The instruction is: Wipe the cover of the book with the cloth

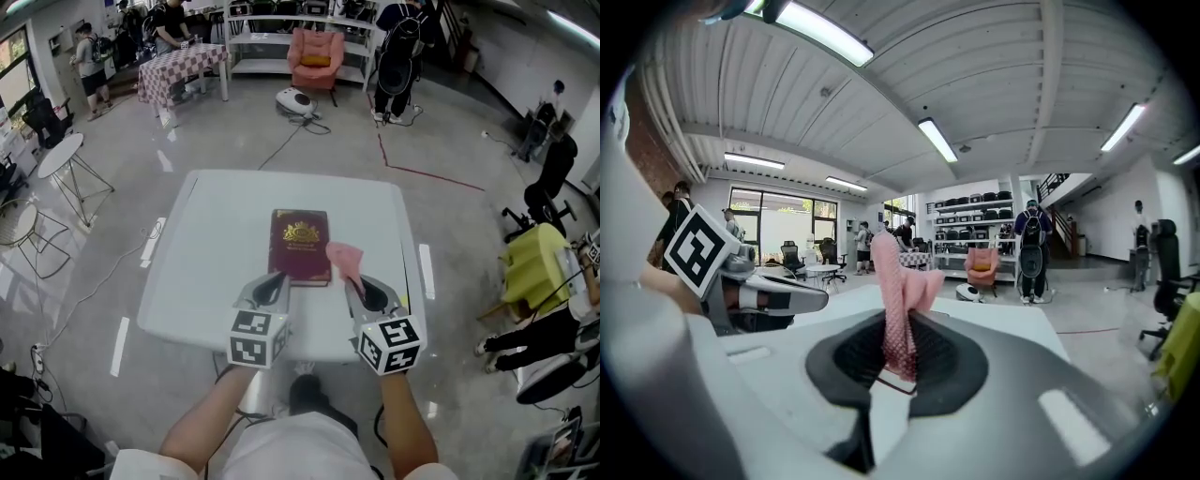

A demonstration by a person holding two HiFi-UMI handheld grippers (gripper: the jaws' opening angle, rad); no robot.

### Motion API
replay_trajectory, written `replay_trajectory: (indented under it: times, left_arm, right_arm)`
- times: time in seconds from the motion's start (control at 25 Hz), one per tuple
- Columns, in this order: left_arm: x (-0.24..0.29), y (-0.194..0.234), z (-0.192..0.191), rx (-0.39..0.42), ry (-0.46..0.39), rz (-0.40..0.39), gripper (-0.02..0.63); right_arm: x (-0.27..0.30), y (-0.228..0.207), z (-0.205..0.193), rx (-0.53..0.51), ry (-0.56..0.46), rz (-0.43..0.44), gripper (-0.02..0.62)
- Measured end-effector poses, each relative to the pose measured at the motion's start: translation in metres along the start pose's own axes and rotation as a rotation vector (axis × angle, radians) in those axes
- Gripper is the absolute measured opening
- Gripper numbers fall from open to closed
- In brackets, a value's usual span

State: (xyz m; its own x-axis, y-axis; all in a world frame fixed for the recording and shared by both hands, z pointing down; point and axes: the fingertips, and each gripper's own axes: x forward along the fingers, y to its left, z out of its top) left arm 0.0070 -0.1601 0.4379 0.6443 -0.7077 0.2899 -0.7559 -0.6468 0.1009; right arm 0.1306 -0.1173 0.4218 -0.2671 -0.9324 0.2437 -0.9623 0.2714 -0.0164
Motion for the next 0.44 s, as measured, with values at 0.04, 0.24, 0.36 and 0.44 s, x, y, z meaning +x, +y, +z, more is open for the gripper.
replay_trajectory:
  times: [0.04, 0.24, 0.36, 0.44]
  left_arm:
    - [-0.0005, -0.0003, -0.0007, -0.002, 0.002, -0.002, 0.006]
    - [-0.0033, -0.0001, 0.0024, -0.004, -0.006, 0.002, 0.006]
    - [-0.003, 0.001, 0.0014, -0.005, -0.005, 0.004, 0.006]
    - [-0.0024, 0.0016, 0.0004, -0.004, -0.003, 0.004, 0.006]
  right_arm:
    - [0.0004, 0.0011, 0.0006, -0.001, 0.0, 0.002, 0.037]
    - [0.0009, 0.0057, 0.0035, -0.006, 0.001, 0.009, 0.037]
    - [0.0017, 0.0063, 0.003, -0.007, 0.002, 0.01, 0.038]
    - [0.0024, 0.0067, 0.0027, -0.008, 0.002, 0.011, 0.037]
